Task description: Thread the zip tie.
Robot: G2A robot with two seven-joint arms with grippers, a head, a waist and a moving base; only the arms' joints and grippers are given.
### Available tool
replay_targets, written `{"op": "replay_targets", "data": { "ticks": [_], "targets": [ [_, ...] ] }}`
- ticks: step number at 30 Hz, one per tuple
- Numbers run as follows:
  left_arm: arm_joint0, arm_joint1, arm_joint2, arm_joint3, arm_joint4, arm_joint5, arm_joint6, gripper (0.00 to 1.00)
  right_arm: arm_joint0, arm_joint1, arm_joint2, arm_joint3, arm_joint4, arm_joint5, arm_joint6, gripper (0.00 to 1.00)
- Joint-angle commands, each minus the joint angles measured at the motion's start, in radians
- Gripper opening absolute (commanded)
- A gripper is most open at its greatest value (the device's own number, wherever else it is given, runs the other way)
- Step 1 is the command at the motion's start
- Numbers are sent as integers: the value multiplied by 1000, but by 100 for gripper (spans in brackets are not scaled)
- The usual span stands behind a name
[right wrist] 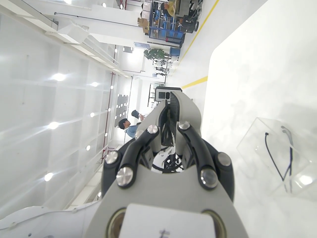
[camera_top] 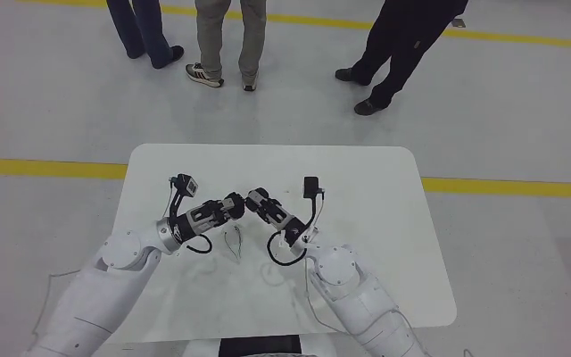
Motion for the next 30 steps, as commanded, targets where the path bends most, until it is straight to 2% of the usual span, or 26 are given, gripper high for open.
{"op": "replay_targets", "data": {
  "ticks": [1, 4, 9, 10, 11, 12, 13, 17, 20, 22, 26, 28, 30],
  "targets": [
    [0, 0, 1, 1, 0, 0, 1, 9, -1, 0, 0, 0, -2, -3, 3, 0],
    [-1, 1, 3, 2, 0, 0, 2, 0, -1, -1, 0, 0, -3, -6, 6, 0],
    [-2, 3, 6, 3, -2, 0, 2, 0, -3, -2, 3, -1, -4, -12, 11, 0],
    [-2, 3, 7, 4, -3, 0, 2, 0, -3, -2, 3, -2, -4, -14, 14, 4],
    [-3, 3, 8, 4, -4, 0, 2, 0, -4, -2, 4, -1, -1, -15, 18, 27],
    [-3, 3, 8, 5, -5, 0, 1, 0, -4, -2, 5, -1, 0, -15, 20, 87],
    [-3, 4, 9, 5, -5, 0, 1, 0, -5, -2, 5, -1, 5, -15, 21, 100],
    [2, 8, -2, -3, -9, 0, -10, 0, -9, -2, 17, -1, 34, -21, 35, 100],
    [10, 13, -19, -8, -36, 0, -51, 0, -8, 2, 37, 1, 69, -25, 83, 100],
    [15, 17, -33, -11, -76, 2, -101, 0, -5, 6, 54, 7, 132, -28, 155, 100],
    [8, 29, -61, -3, -97, 46, -197, 0, 20, 16, 90, 35, 244, -14, 339, 100],
    [-7, 38, -65, 7, -84, 92, -281, 0, 20, 16, 90, 35, 244, -14, 339, 100],
    [-12, 40, -68, 9, -74, 100, -292, 0, 20, 16, 90, 35, 244, -14, 339, 100]
  ]
}}
